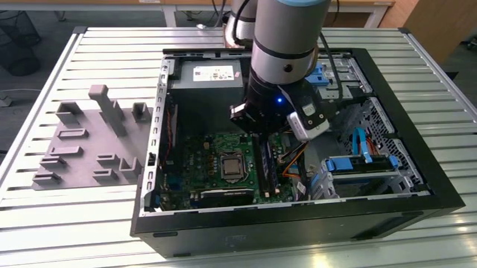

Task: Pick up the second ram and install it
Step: 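Insert the second ram into the second slot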

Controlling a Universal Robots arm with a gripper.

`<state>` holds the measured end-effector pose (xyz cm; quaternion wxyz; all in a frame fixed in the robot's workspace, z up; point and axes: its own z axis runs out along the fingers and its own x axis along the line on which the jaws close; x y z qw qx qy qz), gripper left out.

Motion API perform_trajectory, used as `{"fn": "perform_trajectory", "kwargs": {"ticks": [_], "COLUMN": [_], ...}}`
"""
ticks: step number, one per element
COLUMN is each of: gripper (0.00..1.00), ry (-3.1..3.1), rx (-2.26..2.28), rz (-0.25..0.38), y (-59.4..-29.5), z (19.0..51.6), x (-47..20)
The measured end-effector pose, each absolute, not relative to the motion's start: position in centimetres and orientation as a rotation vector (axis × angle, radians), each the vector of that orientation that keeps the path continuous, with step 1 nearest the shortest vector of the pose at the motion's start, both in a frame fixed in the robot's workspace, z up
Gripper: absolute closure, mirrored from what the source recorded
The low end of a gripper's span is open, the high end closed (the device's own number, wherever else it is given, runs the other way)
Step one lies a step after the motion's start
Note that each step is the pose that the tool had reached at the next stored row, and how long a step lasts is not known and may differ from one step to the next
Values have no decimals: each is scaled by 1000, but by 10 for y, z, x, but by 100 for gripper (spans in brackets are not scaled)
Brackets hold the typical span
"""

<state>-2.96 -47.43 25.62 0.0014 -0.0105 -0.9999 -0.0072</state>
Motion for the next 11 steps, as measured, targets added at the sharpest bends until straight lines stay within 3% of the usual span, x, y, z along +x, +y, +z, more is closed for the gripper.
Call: {"fn": "perform_trajectory", "kwargs": {"ticks": [11], "gripper": [86], "ry": [-3138], "rx": [-33], "rz": [-23], "y": [-476], "z": [251], "x": [-28]}}
